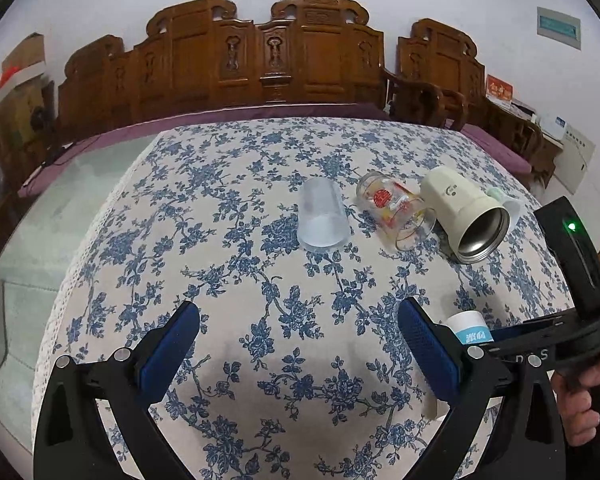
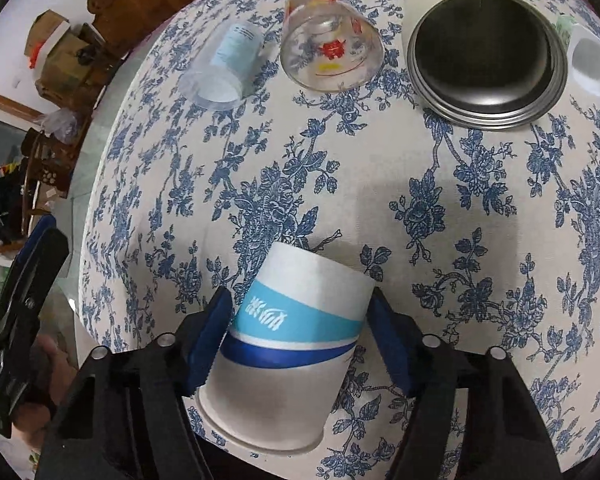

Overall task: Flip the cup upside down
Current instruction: 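Rotate the right tool to turn the paper cup's rim downward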

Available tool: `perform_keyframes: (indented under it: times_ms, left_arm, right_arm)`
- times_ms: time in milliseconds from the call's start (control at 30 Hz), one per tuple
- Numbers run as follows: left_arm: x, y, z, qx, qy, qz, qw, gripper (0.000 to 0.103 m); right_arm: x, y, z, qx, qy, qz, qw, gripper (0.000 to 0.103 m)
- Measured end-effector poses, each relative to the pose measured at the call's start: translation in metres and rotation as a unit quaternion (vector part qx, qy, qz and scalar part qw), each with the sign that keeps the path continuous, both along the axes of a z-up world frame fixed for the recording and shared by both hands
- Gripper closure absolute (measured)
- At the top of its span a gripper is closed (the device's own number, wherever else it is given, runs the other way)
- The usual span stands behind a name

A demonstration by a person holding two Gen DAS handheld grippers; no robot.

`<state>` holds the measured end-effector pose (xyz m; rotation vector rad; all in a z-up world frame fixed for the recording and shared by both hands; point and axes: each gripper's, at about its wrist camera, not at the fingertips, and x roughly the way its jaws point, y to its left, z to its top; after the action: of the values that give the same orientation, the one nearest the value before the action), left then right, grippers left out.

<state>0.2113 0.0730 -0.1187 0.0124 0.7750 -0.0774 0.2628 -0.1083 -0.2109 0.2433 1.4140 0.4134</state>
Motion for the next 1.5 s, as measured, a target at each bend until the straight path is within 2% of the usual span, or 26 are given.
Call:
perform_keyframes:
  times_ms: [67,167,300,367,467,500,600,700,933,1133,1267,1333,1367,1500]
  left_arm:
    - [0.0,-0.001,0.0,0.002,0.0,-0.002,1.0,0.008]
    - [0.0,-0.002,0.0,0.004,0.001,-0.003,1.0,0.008]
    - [-0.001,-0.004,0.001,0.003,0.0,-0.006,1.0,0.008]
    - [0.0,-0.005,0.001,0.005,0.001,-0.006,1.0,0.008]
    - [-0.001,-0.006,0.001,0.006,0.002,-0.008,1.0,0.008]
    - [-0.001,-0.007,0.001,0.006,0.001,-0.008,0.9999,0.008]
    - [0.0,-0.008,-0.001,0.009,0.004,-0.009,0.9999,0.008]
    - [0.0,-0.008,-0.002,0.011,0.006,-0.009,0.9999,0.008]
    - [0.001,-0.008,-0.003,0.012,0.005,-0.009,0.9999,0.008]
    - [0.001,-0.006,-0.002,0.012,0.004,-0.005,0.9999,0.008]
    - [0.0,-0.007,-0.002,0.012,0.003,-0.005,0.9999,0.008]
    - [0.0,-0.006,-0.001,0.012,0.003,-0.005,0.9999,0.008]
    - [0.0,-0.006,-0.001,0.012,0.003,-0.004,0.9999,0.008]
    - [-0.001,-0.004,0.0,0.009,0.002,-0.003,0.9999,0.008]
  right_arm:
    - [0.003,-0.002,-0.001,0.004,0.0,-0.002,1.0,0.04]
    - [0.006,-0.005,0.003,0.011,-0.013,-0.002,1.0,0.043]
    - [0.01,-0.01,0.016,0.02,-0.063,0.003,0.998,0.043]
    - [0.01,-0.008,0.027,0.007,-0.114,0.012,0.993,0.043]
    - [0.012,-0.006,0.042,-0.013,-0.179,0.022,0.984,0.043]
    - [0.012,-0.002,0.048,-0.026,-0.215,0.029,0.976,0.043]
    - [0.014,0.006,0.054,-0.061,-0.279,0.037,0.958,0.043]
    - [0.013,0.008,0.052,-0.093,-0.321,0.05,0.941,0.043]
    - [-0.01,0.015,0.034,-0.148,-0.362,0.076,0.917,0.044]
    - [-0.033,0.013,0.03,-0.148,-0.376,0.062,0.913,0.044]
    - [-0.029,0.009,0.028,-0.137,-0.34,0.059,0.929,0.043]
    - [-0.02,0.005,0.027,-0.127,-0.298,0.056,0.944,0.04]
    - [-0.014,0.003,0.027,-0.112,-0.272,0.058,0.954,0.034]
    - [0.009,0.0,0.03,-0.088,-0.192,0.079,0.974,0.027]
